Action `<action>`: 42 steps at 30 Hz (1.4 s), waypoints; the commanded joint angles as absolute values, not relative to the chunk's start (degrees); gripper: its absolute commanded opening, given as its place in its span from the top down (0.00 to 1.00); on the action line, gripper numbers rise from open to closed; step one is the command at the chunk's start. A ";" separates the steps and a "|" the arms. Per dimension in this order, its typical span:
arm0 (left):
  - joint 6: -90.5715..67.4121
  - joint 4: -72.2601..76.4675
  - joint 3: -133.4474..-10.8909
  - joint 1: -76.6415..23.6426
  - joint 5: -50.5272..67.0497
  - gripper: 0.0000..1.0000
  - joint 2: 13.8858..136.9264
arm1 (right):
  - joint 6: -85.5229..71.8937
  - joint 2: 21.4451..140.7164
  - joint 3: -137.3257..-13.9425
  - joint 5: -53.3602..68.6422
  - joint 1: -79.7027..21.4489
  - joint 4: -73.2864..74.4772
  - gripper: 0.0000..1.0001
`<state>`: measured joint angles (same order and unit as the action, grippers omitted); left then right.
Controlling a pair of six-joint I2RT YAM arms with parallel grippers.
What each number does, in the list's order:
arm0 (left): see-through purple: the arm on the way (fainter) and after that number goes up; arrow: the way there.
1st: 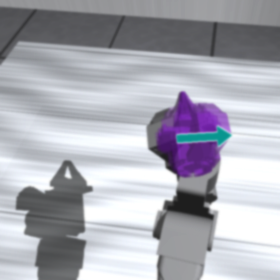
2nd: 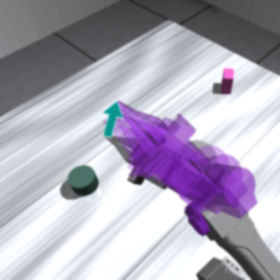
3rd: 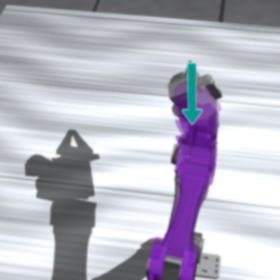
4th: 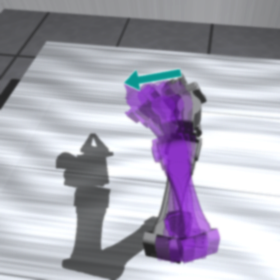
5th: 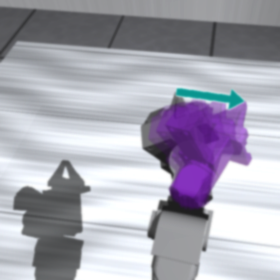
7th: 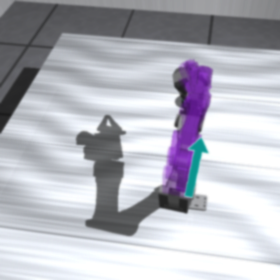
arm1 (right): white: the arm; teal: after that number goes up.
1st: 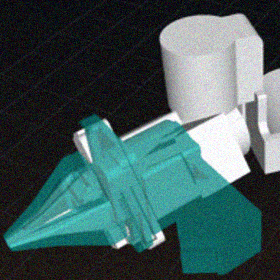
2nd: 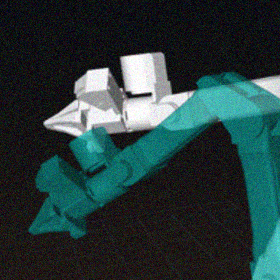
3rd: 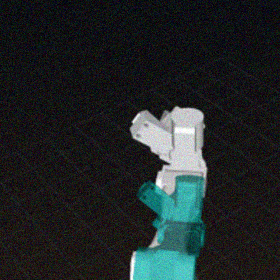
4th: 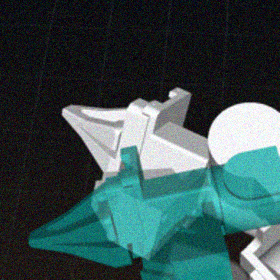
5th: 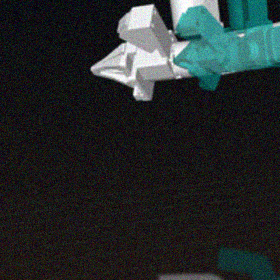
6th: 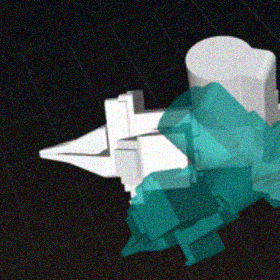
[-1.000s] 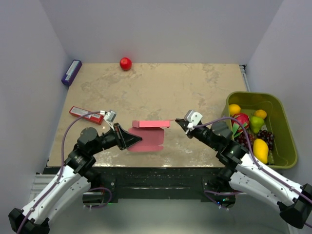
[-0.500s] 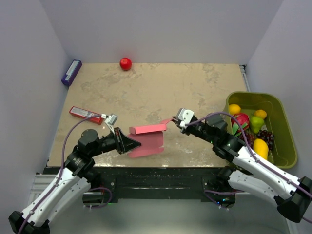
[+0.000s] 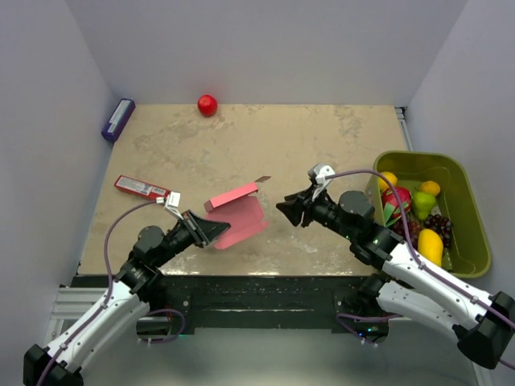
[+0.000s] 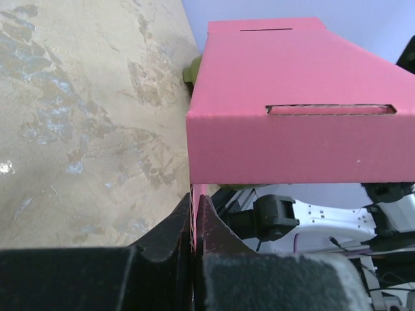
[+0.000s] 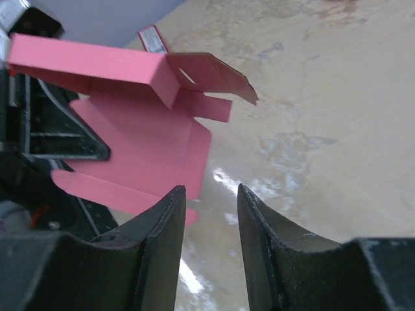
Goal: Fold the paper box
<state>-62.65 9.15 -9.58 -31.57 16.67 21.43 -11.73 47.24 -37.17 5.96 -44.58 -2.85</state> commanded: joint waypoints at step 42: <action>-71.01 25.66 -0.44 -31.73 20.04 1.00 24.35 | -42.02 71.10 -32.26 -2.44 -48.68 -42.37 0.59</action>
<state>-70.89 22.24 -2.83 -31.57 19.33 24.16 -44.25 71.94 -30.20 2.00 -46.61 -38.11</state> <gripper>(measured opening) 0.058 0.411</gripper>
